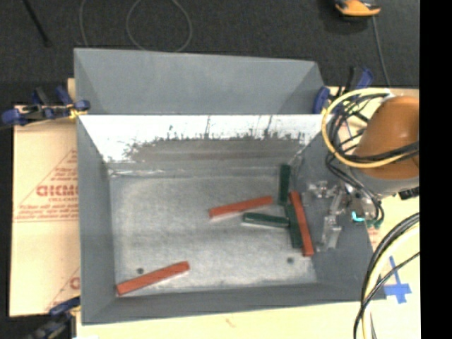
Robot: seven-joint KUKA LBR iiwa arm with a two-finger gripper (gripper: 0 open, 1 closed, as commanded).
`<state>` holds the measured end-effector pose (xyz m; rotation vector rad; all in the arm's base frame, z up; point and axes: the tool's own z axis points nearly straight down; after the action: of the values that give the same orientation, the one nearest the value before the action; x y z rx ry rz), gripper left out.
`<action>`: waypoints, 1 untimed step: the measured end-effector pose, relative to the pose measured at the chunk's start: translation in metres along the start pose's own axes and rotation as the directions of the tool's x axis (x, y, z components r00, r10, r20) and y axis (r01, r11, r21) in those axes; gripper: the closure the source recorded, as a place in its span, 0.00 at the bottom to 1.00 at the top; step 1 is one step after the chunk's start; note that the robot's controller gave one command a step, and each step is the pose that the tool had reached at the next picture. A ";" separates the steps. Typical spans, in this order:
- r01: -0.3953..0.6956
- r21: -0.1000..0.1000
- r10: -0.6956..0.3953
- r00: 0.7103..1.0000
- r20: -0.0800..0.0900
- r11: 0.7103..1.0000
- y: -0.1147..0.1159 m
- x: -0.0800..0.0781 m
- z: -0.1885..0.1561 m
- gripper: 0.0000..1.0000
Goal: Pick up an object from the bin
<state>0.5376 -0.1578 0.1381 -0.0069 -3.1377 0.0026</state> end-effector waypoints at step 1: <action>-0.069 -0.003 0.069 0.998 0.013 0.998 0.035 -0.061 0.070 0.00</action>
Offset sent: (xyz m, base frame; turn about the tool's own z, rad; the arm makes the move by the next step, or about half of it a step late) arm 0.0571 0.0328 -0.0681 0.0733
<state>0.5981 -0.1230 0.0680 -0.1161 -3.1483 -0.0015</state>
